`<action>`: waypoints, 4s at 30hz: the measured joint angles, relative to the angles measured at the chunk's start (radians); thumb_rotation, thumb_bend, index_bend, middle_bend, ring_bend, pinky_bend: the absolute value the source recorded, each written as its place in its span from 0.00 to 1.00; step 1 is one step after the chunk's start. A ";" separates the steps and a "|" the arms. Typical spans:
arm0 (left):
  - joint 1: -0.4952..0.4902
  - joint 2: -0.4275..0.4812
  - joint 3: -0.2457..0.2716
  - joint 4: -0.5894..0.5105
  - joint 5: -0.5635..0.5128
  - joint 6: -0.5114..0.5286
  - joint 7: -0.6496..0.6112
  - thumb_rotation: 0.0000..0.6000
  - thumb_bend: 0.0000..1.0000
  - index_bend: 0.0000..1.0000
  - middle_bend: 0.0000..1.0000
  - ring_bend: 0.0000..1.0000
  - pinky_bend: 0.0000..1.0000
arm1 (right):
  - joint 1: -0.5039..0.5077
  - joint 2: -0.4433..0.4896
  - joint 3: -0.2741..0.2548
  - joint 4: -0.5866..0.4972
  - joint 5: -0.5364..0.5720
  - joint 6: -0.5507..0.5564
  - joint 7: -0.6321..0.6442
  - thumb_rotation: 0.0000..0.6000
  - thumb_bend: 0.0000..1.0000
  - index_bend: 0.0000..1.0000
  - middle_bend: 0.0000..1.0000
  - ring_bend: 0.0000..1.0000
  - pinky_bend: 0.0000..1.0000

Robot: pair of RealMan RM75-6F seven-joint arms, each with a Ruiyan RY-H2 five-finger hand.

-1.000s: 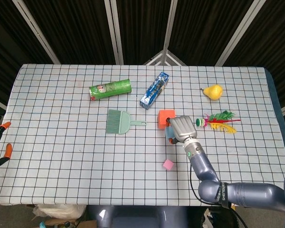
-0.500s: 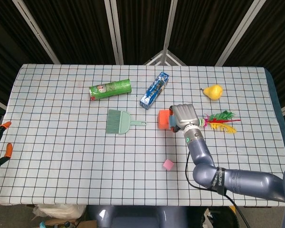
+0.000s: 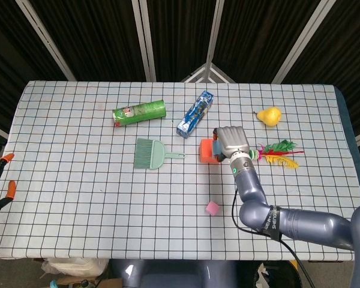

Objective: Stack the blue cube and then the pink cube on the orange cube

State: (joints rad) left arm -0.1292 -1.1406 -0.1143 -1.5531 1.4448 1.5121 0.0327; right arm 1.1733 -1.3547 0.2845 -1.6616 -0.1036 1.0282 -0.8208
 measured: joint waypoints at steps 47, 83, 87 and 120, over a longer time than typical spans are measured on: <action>-0.002 0.006 0.002 0.001 -0.011 -0.013 -0.002 1.00 0.56 0.15 0.02 0.00 0.00 | 0.082 -0.086 0.014 0.159 0.084 -0.071 -0.037 1.00 0.37 0.46 1.00 1.00 0.84; -0.005 0.000 0.000 -0.004 -0.022 -0.021 0.023 1.00 0.56 0.15 0.02 0.00 0.00 | 0.080 -0.076 -0.014 0.208 0.089 -0.138 -0.010 1.00 0.37 0.46 1.00 1.00 0.84; -0.005 0.000 0.001 -0.004 -0.022 -0.020 0.023 1.00 0.56 0.15 0.02 0.00 0.00 | 0.081 -0.077 -0.015 0.209 0.085 -0.138 -0.001 1.00 0.37 0.46 1.00 1.00 0.84; -0.003 0.003 0.001 -0.007 -0.025 -0.021 0.024 1.00 0.56 0.15 0.02 0.00 0.00 | 0.090 -0.061 -0.040 0.208 0.098 -0.173 0.017 1.00 0.18 0.21 1.00 1.00 0.84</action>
State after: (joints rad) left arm -0.1323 -1.1379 -0.1129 -1.5604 1.4202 1.4908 0.0563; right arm 1.2636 -1.4152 0.2441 -1.4531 -0.0057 0.8551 -0.8034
